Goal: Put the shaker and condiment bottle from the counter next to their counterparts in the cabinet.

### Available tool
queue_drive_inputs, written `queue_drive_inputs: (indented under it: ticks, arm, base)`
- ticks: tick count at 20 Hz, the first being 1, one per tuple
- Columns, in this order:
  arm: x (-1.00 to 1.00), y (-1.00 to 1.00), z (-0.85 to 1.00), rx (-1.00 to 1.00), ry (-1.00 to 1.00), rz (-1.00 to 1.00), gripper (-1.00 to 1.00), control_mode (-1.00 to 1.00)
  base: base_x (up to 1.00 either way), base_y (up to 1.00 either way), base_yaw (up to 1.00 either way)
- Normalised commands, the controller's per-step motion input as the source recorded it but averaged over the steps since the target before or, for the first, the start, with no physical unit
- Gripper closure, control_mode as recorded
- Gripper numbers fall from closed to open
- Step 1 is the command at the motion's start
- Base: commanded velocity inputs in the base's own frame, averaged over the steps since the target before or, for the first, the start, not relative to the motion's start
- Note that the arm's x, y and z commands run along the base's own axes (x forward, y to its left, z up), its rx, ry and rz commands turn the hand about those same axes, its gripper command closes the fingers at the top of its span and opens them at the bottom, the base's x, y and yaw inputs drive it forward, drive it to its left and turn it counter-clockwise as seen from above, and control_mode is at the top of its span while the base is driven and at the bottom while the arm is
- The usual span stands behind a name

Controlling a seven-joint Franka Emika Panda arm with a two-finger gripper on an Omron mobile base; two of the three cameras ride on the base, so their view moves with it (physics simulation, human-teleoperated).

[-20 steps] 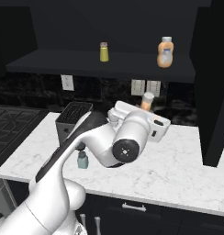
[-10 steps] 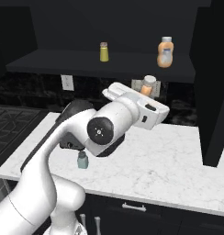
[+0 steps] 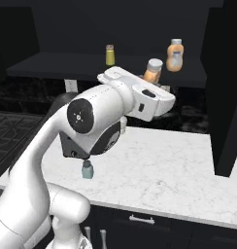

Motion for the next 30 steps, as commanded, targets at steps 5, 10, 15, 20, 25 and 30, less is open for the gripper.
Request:
queue_drive_inputs:
  ticks: [5, 10, 15, 20, 25, 30]
  arm:
    - [-0.27, 0.34, 0.41, -0.02, 0.12, 0.0, 1.0, -1.0]
    - [-0.17, 0.45, 0.07, -0.11, 0.05, 0.0, 1.0, -1.0]
    - [-0.15, 0.31, 0.0, -0.18, -0.06, -0.01, 1.0, -1.0]
    - [-0.02, 0.18, 0.0, -0.14, -0.06, -0.02, 1.0, -1.0]
    - [0.0, 0.12, 0.11, -0.02, 0.07, 0.0, 1.0, -1.0]
    - [0.02, 0.13, 0.31, 0.0, 0.12, 0.0, 1.0, -1.0]
  base:
    - [0.0, 0.0, 0.0]
    - [0.0, 0.0, 0.0]
    - [0.0, 0.0, 0.0]
    - [0.0, 0.0, 0.0]
    - [0.0, 0.0, 0.0]
    - [0.0, 0.0, 0.0]
